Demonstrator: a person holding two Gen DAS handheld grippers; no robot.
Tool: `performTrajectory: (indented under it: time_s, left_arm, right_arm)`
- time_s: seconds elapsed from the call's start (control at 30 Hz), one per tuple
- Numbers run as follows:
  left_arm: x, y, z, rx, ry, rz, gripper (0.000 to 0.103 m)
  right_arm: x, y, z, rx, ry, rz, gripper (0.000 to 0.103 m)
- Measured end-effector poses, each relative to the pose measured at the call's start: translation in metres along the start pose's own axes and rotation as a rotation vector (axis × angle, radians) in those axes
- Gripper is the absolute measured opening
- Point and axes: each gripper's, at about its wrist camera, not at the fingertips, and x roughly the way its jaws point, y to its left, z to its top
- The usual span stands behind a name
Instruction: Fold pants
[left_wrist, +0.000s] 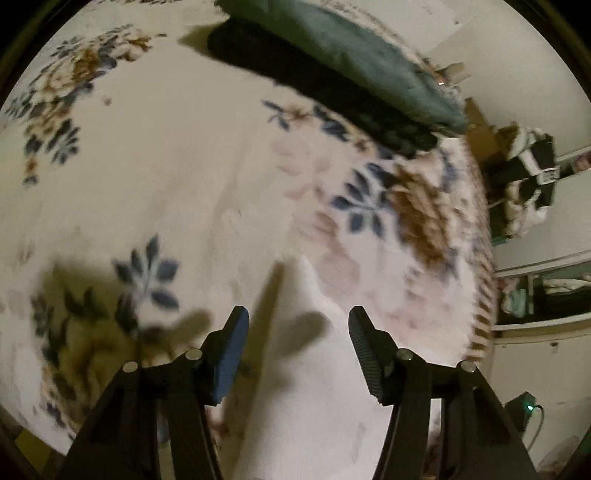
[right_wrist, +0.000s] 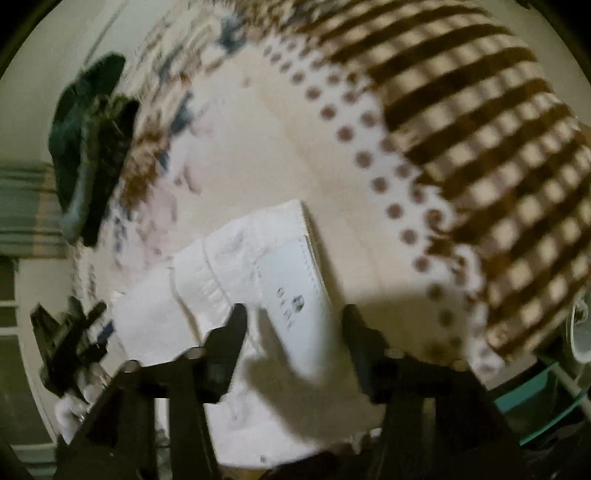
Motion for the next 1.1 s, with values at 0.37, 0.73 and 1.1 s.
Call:
performTrajectory:
  time_s: [0.37,0.73,1.1]
  left_arm:
    - [0.010,0.020,-0.095,-0.067,0.107,0.004,0.084]
    - [0.049,0.023,-0.104,-0.034,0.161,0.003,0.089]
    - [0.055,0.023,-0.099,-0.026,0.168,-0.022,0.092]
  right_arm:
    - [0.005,-0.045,-0.092,0.244,0.080,0.204,0.076]
    - [0.060,-0.012,-0.110,0.200,0.067,0.379,0.087]
    - [0.079,0.011,-0.097,0.144,0.101,0.506,0.091]
